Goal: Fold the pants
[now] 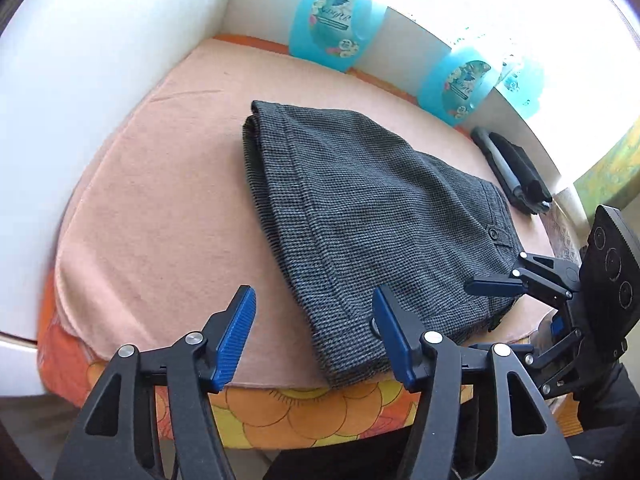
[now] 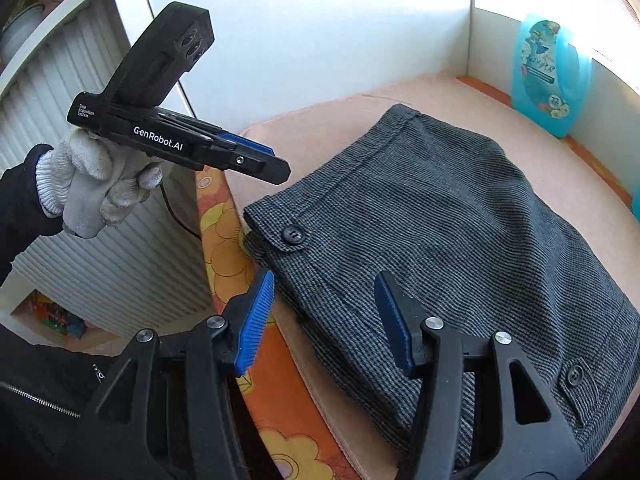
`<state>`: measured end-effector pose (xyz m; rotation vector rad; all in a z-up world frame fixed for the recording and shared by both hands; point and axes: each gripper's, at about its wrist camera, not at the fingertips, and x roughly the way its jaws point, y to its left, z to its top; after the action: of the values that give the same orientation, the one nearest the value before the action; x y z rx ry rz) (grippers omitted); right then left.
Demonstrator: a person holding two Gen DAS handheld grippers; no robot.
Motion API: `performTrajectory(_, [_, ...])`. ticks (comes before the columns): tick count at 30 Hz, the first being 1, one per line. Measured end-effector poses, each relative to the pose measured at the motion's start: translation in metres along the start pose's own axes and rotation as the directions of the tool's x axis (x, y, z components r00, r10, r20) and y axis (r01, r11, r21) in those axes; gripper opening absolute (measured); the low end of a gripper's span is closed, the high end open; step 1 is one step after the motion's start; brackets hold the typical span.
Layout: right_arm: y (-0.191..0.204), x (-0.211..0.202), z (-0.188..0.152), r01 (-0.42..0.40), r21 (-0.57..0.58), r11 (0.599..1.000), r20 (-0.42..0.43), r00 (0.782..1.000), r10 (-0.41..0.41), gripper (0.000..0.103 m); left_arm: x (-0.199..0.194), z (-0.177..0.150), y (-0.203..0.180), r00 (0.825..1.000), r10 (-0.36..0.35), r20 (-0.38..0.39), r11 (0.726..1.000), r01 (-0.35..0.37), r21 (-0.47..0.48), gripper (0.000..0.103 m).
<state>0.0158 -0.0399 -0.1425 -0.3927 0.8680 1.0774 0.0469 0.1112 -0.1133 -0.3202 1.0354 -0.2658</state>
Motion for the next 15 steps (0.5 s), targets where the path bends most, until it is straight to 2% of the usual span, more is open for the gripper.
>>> performTrajectory(5, [0.019, 0.034, 0.01, -0.019, -0.078, 0.997, -0.061, 0.998, 0.015, 0.053, -0.001, -0.013, 0.006, 1.0, -0.018, 0.003, 0.999, 0.018, -0.041, 0.059])
performTrajectory(9, [0.016, 0.052, 0.009, 0.02, -0.095, 0.995, -0.101, 0.994, -0.03, 0.037, -0.004, -0.019, 0.009, 1.0, -0.031, 0.002, 0.998, 0.031, -0.048, 0.059])
performTrajectory(10, [0.015, 0.055, 0.009, 0.022, -0.094, 0.995, -0.104, 0.994, -0.031, 0.036, -0.004, -0.02, 0.009, 0.999, -0.034, 0.002, 0.998, 0.034, -0.048, 0.059])
performTrajectory(12, [0.012, 0.057, 0.007, 0.026, -0.089, 0.996, -0.104, 0.994, -0.035, 0.022, -0.004, -0.021, 0.009, 0.999, -0.039, 0.005, 0.998, 0.039, -0.053, 0.059])
performTrajectory(15, [0.008, 0.052, 0.008, 0.019, -0.068, 0.997, -0.089, 0.996, -0.025, 0.014, -0.003, -0.023, 0.01, 0.998, -0.057, 0.004, 0.995, 0.057, -0.076, 0.059])
